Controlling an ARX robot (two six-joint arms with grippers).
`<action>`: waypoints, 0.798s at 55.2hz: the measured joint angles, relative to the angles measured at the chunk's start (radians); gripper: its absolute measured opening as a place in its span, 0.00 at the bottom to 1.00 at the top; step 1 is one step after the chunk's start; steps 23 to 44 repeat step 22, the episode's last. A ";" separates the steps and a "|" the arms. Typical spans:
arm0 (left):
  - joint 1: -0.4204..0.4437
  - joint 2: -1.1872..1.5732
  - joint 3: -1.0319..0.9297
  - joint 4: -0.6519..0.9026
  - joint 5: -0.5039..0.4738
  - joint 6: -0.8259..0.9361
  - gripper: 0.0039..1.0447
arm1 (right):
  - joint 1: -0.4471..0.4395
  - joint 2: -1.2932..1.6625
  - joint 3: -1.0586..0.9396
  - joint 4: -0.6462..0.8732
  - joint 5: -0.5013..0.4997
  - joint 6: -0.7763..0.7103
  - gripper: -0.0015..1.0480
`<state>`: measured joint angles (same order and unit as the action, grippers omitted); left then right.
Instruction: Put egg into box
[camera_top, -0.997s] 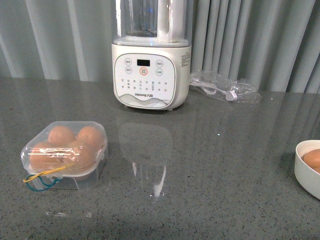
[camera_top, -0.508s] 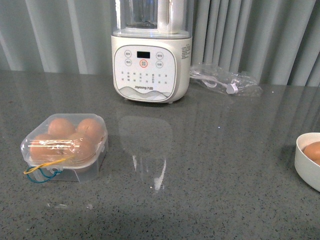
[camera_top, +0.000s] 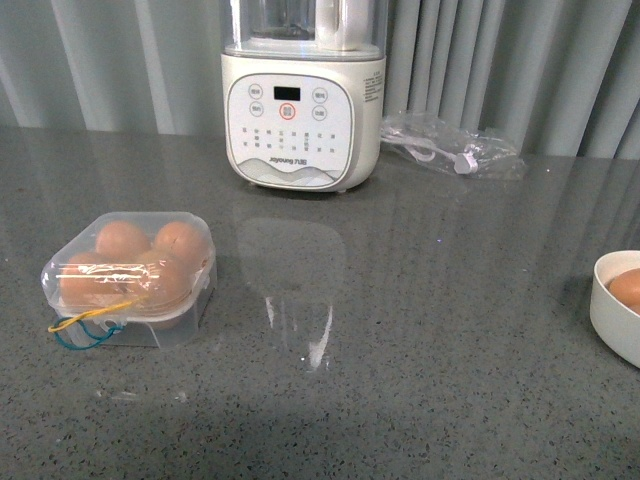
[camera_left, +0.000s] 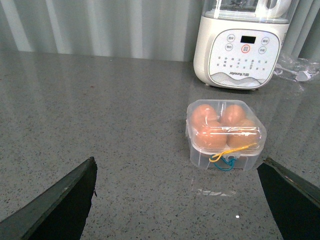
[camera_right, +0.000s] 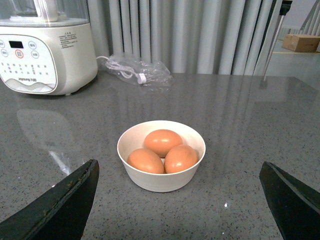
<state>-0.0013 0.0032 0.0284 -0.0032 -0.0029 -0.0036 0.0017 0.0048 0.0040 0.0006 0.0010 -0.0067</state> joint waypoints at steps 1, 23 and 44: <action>0.000 0.000 0.000 0.000 0.000 0.000 0.94 | 0.000 0.000 0.000 0.000 0.000 0.000 0.93; 0.000 0.000 0.000 0.000 0.000 0.000 0.94 | 0.000 0.000 0.000 0.000 0.000 0.000 0.93; 0.000 0.000 0.000 0.000 0.000 0.000 0.94 | 0.000 0.000 0.000 0.000 0.000 0.000 0.93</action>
